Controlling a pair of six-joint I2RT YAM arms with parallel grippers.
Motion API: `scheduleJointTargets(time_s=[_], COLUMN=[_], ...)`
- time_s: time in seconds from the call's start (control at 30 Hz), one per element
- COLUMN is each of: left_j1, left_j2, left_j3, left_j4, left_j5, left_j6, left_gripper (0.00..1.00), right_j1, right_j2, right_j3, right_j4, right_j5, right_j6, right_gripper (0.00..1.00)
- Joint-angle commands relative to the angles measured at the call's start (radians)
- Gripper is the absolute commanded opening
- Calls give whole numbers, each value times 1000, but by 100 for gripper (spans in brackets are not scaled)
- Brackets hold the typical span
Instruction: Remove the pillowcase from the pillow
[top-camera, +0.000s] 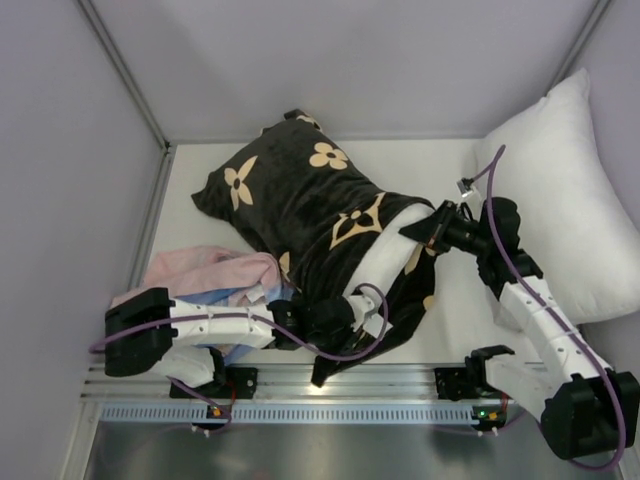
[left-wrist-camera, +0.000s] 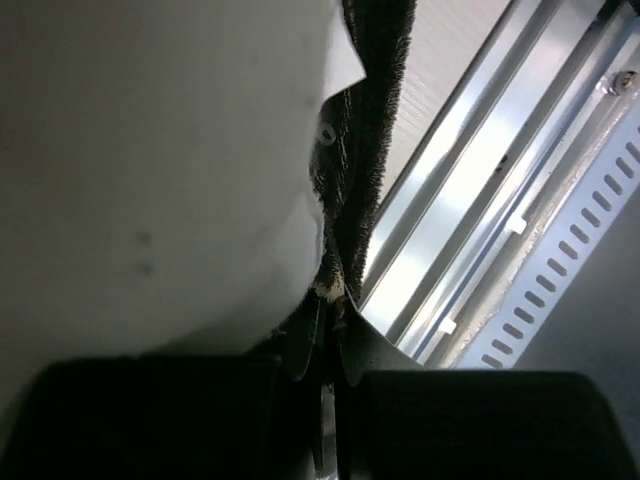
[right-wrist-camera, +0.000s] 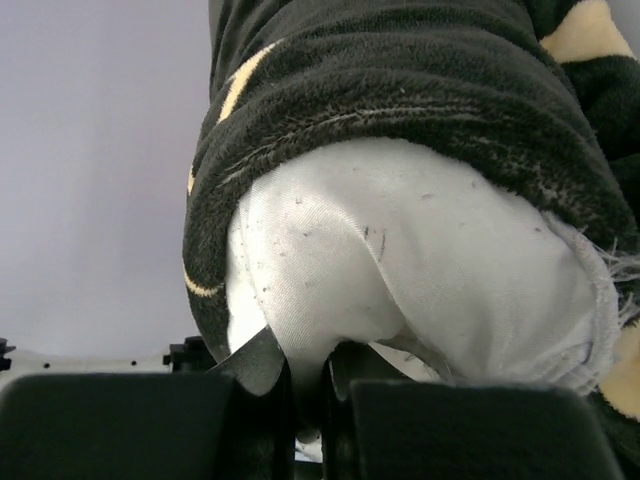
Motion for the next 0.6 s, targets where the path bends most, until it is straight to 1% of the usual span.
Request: scheduleJointTargets(time_s=[0.0, 0.03, 0.1, 0.13, 0.2, 0.23, 0.33, 0.37, 0.47, 0.5, 0.53, 0.57], left_j1=[-63, -68, -68, -68, -68, -68, -68, -68, -66, -66, -66, -66], left_j2=[24, 21, 1, -12, -54, -68, -130, -165, -215, -219, -219, -216], left_j3=[-75, -89, -119, -130, -153, -155, -130, -121, -80, -66, -46, 4], left_j4=[6, 8, -15, -47, -66, -113, -187, -234, -271, -271, -271, -271], left_j5=[-34, -121, -229, -334, -412, -497, -611, -680, -783, -798, -809, -817], left_j6=[-158, -209, -279, -357, -410, -468, -529, -537, -518, -496, -434, -391], left_gripper=[0, 0, 0, 0, 0, 0, 0, 0, 0, 0, 0, 0], right_j1=[-5, -14, -28, -52, -88, -124, -178, -203, -240, -243, -243, -243], right_j2=[-13, -18, -36, -47, -82, -93, -125, -133, -156, -165, -170, -173], right_j3=[135, 141, 164, 175, 192, 198, 235, 237, 208, 177, 160, 140], right_j4=[159, 157, 143, 124, 76, 59, -67, -87, -116, -119, -122, -124], right_j5=[83, 86, 87, 90, 103, 106, 141, 142, 97, 83, 66, 45], right_j6=[91, 121, 140, 143, 140, 122, 45, 31, 8, -3, -9, -18], right_gripper=[0, 0, 0, 0, 0, 0, 0, 0, 0, 0, 0, 0])
